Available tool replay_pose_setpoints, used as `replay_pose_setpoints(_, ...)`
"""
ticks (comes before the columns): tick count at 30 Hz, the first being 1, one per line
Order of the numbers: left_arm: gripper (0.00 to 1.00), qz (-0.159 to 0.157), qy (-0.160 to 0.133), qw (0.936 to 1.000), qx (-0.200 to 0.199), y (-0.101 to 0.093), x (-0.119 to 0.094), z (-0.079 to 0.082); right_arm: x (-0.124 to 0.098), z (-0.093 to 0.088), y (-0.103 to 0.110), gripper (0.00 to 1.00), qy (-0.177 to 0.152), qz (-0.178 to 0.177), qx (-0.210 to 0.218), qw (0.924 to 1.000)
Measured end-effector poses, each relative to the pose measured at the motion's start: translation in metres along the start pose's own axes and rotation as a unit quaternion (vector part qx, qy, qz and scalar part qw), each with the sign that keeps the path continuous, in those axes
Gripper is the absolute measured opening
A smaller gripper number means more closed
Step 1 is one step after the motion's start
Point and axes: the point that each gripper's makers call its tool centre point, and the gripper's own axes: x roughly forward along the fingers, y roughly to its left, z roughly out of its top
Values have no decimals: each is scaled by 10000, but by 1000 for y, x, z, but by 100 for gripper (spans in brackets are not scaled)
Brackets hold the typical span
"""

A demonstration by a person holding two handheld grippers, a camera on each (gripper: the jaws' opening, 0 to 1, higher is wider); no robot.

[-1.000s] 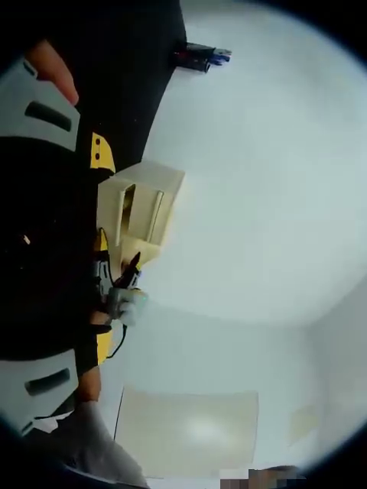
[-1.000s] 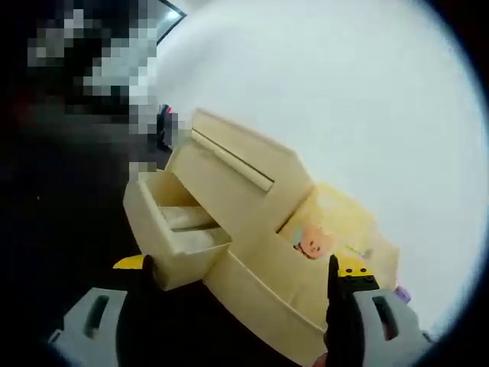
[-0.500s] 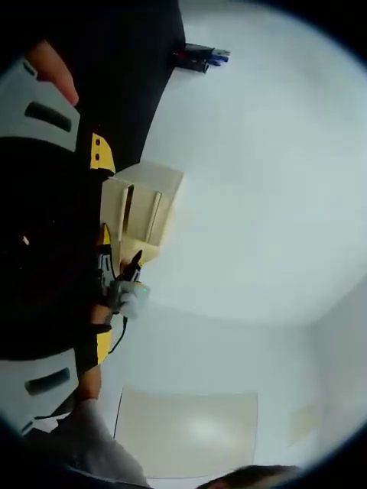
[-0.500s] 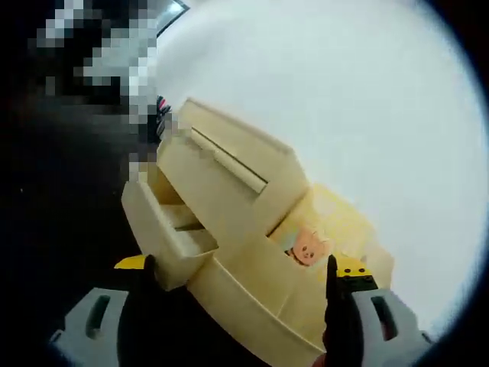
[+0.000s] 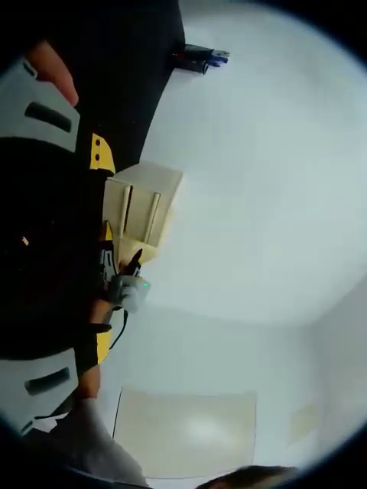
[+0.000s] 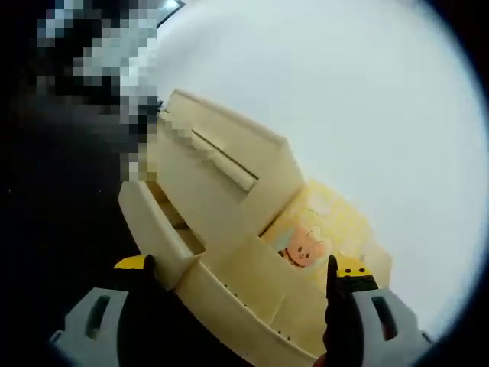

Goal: Open the drawer, pick up the cosmetic bottles from the table one by one, place them into the drawer, release the gripper, close the drawer, and move the gripper away

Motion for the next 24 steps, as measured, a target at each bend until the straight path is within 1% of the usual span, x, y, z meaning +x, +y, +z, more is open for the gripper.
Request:
replay_pose_setpoints(6,73,-3,9,10000,6,-3,1,-3,7,-3,-7,87,74,-101,-8,9999)
replay_pose_setpoints(11,73,-16,-7,10000,-6,-4,1,-3,6,-4,-6,88,119,-141,59,9998)
replay_pose_setpoints(16,72,-44,-60,10000,-24,-4,0,0,6,-3,-6,87,99,-145,22,9998)
replay_pose_setpoints(18,72,-22,-59,10000,-39,-2,0,1,6,-2,-6,86,33,-145,52,9999)
replay_pose_setpoints(20,72,1,-70,10000,-49,2,-1,2,0,-2,-3,86,15,-112,110,9999)
replay_pose_setpoints(24,72,23,-126,9999,-89,5,-1,6,-15,2,0,86,-125,4,224,9997)
